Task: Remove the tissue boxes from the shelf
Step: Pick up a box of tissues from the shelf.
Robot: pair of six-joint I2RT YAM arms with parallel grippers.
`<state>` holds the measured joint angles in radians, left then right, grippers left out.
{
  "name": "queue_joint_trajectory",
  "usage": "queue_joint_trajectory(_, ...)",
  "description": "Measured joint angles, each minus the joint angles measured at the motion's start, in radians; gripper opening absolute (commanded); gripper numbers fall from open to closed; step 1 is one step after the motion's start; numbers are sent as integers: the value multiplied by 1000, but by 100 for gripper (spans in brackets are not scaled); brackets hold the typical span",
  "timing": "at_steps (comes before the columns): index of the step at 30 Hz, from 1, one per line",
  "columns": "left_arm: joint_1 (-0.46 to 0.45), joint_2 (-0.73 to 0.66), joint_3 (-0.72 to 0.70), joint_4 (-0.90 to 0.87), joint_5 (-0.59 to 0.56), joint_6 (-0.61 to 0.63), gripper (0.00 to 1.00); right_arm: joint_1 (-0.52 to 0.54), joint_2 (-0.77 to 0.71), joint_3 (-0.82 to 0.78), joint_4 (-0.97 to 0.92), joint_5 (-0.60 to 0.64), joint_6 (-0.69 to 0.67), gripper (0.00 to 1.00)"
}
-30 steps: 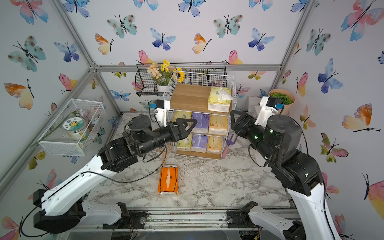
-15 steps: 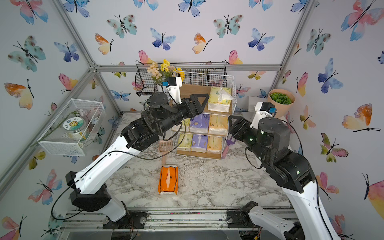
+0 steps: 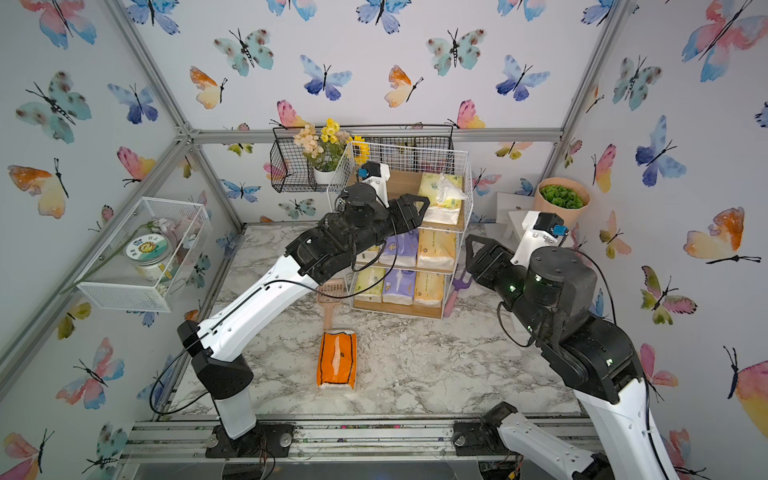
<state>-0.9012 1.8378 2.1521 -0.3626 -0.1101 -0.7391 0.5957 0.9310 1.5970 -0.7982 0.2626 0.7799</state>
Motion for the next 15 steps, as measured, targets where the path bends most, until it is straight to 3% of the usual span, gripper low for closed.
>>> queue_joint_trajectory(11,5,30,60,1,11,-3,1,0,-2,-21,8,-14,10,58)
queue_joint_trajectory(15,5,30,64,4,11,-5,0,0,23,-18,5,-60,34,59)
